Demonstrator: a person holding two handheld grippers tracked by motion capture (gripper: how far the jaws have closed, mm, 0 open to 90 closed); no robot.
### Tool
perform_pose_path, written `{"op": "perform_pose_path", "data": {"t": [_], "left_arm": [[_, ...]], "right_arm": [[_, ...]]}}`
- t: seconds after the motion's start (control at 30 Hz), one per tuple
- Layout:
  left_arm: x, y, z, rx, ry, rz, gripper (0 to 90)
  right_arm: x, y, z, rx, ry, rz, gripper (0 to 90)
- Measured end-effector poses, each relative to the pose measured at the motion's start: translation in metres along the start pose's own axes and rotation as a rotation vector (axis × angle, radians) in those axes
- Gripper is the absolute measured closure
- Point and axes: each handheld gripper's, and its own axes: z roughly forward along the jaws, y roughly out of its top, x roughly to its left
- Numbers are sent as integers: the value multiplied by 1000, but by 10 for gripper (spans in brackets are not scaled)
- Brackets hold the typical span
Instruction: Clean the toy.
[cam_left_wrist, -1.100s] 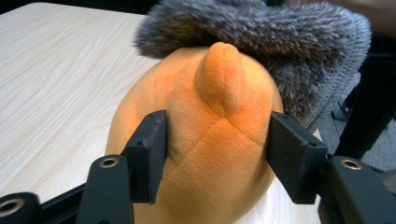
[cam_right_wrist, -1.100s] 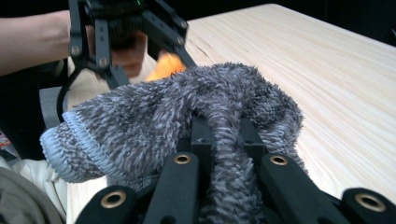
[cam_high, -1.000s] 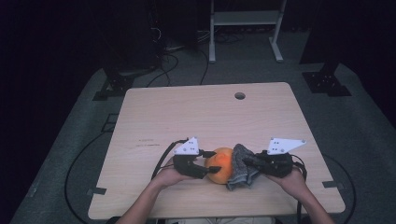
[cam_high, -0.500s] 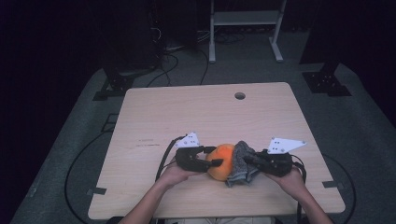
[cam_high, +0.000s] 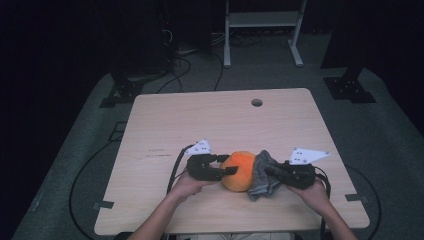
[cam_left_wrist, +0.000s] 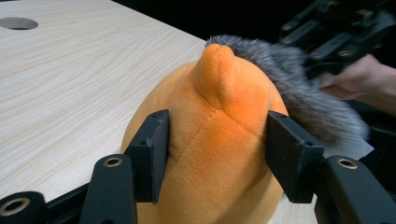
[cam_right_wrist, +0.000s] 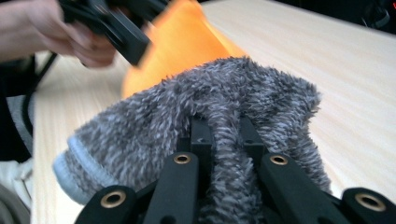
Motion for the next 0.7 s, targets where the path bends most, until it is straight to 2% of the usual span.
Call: {"op": "perform_pose_path", "data": {"t": [0.17, 0.27, 0.37, 0.4, 0.47, 0.5, 0.57, 0.63, 0.7], "left_arm": [[-3, 0, 3, -2, 4, 6, 434], [-9, 1, 7, -5, 15, 29, 443], [-15, 2, 9, 12, 19, 68, 443], [-15, 3, 8, 18, 8, 80, 429], [-12, 2, 4, 32, -52, 88, 340], [-12, 1, 2, 33, -48, 104, 323], [-14, 0, 2, 39, -36, 114, 346], [-18, 0, 5, 52, -19, 148, 410], [-23, 0, 10, 64, -37, 178, 442]], "right_arm": [[5, 2, -3, 4, 6, -11, 811], [11, 13, -1, -19, 33, -37, 811], [18, 26, 4, -37, 51, -74, 811], [18, 29, 5, -33, 51, -83, 811], [17, 29, 6, -27, 56, -83, 811], [15, 28, 6, -27, 50, -77, 811], [11, 25, 4, -19, 43, -59, 811], [10, 26, 2, -16, 43, -52, 812], [15, 30, 0, -18, 69, -72, 811]]}}
